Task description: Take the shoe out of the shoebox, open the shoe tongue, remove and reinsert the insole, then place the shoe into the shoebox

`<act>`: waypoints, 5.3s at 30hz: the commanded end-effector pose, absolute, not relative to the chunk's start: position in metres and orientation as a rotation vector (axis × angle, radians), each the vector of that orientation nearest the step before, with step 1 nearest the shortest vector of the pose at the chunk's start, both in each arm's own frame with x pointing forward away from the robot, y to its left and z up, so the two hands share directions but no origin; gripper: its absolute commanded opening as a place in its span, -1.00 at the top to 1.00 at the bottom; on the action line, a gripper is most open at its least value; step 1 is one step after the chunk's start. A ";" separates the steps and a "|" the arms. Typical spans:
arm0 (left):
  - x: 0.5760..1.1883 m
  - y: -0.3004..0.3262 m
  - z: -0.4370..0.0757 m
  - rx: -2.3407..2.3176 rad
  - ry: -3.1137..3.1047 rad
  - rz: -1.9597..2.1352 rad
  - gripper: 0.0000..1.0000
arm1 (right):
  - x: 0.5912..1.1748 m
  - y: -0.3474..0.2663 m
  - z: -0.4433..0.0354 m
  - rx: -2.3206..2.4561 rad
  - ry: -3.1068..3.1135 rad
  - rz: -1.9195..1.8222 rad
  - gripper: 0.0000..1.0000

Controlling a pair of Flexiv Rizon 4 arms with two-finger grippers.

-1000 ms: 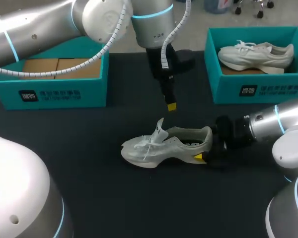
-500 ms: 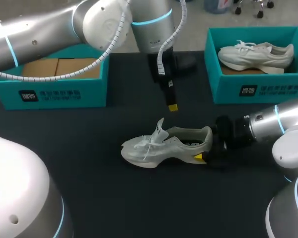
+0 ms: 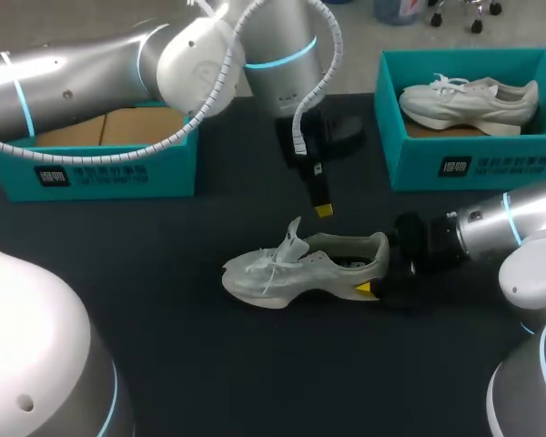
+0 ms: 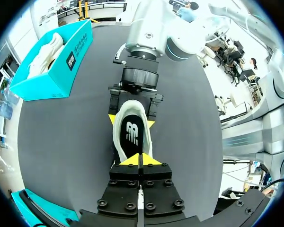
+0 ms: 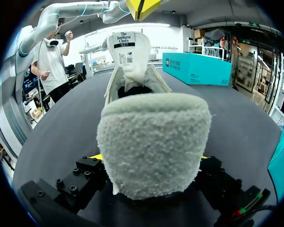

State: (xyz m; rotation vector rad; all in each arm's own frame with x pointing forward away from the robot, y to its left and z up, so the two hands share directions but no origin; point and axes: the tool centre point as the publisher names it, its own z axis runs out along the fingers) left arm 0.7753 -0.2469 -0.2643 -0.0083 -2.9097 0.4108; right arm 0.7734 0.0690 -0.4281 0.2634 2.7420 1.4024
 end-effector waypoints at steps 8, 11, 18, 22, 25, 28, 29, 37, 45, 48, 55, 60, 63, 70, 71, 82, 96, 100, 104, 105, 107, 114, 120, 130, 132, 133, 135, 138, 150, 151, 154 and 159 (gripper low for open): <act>0.772 -0.256 -0.281 -0.076 -2.871 0.402 1.00 | 0.773 0.071 -0.435 0.265 2.744 1.399 1.00; 0.769 -0.264 -0.293 -0.111 -2.856 0.377 1.00 | 0.773 0.071 -0.435 0.265 2.744 1.399 1.00; 0.765 -0.273 -0.317 -0.182 -2.815 0.358 1.00 | 0.773 0.071 -0.435 0.265 2.744 1.399 1.00; 0.762 -0.277 -0.329 -0.221 -2.786 0.351 1.00 | 0.773 0.071 -0.435 0.265 2.744 1.399 1.00; 0.761 -0.278 -0.337 -0.226 -2.781 0.336 1.00 | 0.773 0.071 -0.435 0.265 2.744 1.399 1.00; 0.760 -0.280 -0.345 -0.236 -2.781 0.323 1.00 | 0.773 0.071 -0.435 0.265 2.744 1.399 1.00; 0.760 -0.280 -0.347 -0.237 -2.780 0.318 1.00 | 0.773 0.071 -0.435 0.265 2.744 1.399 1.00; 0.755 -0.285 -0.364 -0.278 -2.784 0.250 1.00 | 0.773 0.071 -0.435 0.265 2.744 1.399 1.00; 0.749 -0.280 -0.380 -0.291 -2.771 0.216 1.00 | 0.773 0.071 -0.435 0.265 2.744 1.399 1.00; 0.746 -0.277 -0.385 -0.312 -2.779 0.185 1.00 | 0.773 0.071 -0.435 0.265 2.744 1.399 1.00; 0.740 -0.272 -0.393 -0.336 -2.777 0.146 0.97 | 0.773 0.071 -0.435 0.265 2.744 1.399 1.00; 0.737 -0.269 -0.401 -0.344 -2.763 0.137 0.38 | 0.773 0.071 -0.435 0.265 2.744 1.399 1.00; 0.737 -0.269 -0.406 -0.329 -2.775 0.106 0.16 | 0.773 0.071 -0.435 0.265 2.744 1.399 1.00; 0.741 -0.272 -0.425 -0.311 -2.815 0.019 0.03 | 0.773 0.071 -0.435 0.265 2.744 1.399 1.00; 0.742 -0.272 -0.428 -0.304 -2.827 0.012 0.07 | 0.773 0.071 -0.435 0.265 2.744 1.399 1.00; 0.748 -0.266 -0.452 -0.211 -2.986 -0.003 0.71 | 0.773 0.071 -0.435 0.265 2.744 1.399 1.00; 0.750 -0.258 -0.438 -0.101 -3.110 0.138 1.00 | 0.773 0.071 -0.435 0.265 2.744 1.399 1.00; 0.749 -0.255 -0.423 -0.082 -3.116 0.200 1.00 | 0.773 0.071 -0.435 0.265 2.744 1.399 1.00; 0.749 -0.252 -0.413 -0.062 -3.104 0.252 1.00 | 0.773 0.071 -0.435 0.265 2.744 1.399 1.00; 0.749 -0.252 -0.410 -0.063 -3.099 0.262 1.00 | 0.773 0.071 -0.435 0.265 2.744 1.399 1.00; 0.748 -0.251 -0.405 -0.069 -3.097 0.277 1.00 | 0.773 0.071 -0.435 0.265 2.744 1.399 1.00; 0.754 -0.245 -0.391 -0.047 -3.050 0.396 1.00 | 0.773 0.071 -0.435 0.265 2.744 1.399 1.00; 0.754 -0.242 -0.381 -0.038 -2.991 0.484 1.00 | 0.773 0.071 -0.435 0.265 2.744 1.399 1.00; 0.754 -0.235 -0.367 -0.011 -2.929 0.608 1.00 | 0.773 0.071 -0.435 0.265 2.744 1.399 1.00; 0.754 -0.232 -0.363 -0.008 -2.899 0.655 1.00 | 0.773 0.071 -0.435 0.265 2.744 1.399 1.00; 0.754 -0.231 -0.362 -0.008 -2.877 0.682 1.00 | 0.773 0.071 -0.435 0.265 2.744 1.399 1.00; 0.755 -0.231 -0.358 -0.016 -2.841 0.716 1.00 | 0.773 0.071 -0.435 0.265 2.744 1.399 1.00; 0.756 -0.233 -0.352 -0.020 -2.814 0.766 1.00 | 0.773 0.071 -0.435 0.265 2.744 1.399 1.00; 0.758 -0.253 -0.324 -0.091 -2.736 0.932 1.00 | 0.773 0.071 -0.435 0.265 2.744 1.399 1.00; 0.759 -0.255 -0.322 -0.096 -2.732 0.940 1.00 | 0.773 0.071 -0.435 0.265 2.744 1.399 1.00; 0.760 -0.259 -0.315 -0.112 -2.719 0.972 1.00 | 0.773 0.071 -0.435 0.265 2.744 1.399 1.00; 0.762 -0.268 -0.304 -0.143 -2.703 1.020 1.00 | 0.773 0.071 -0.435 0.265 2.744 1.399 1.00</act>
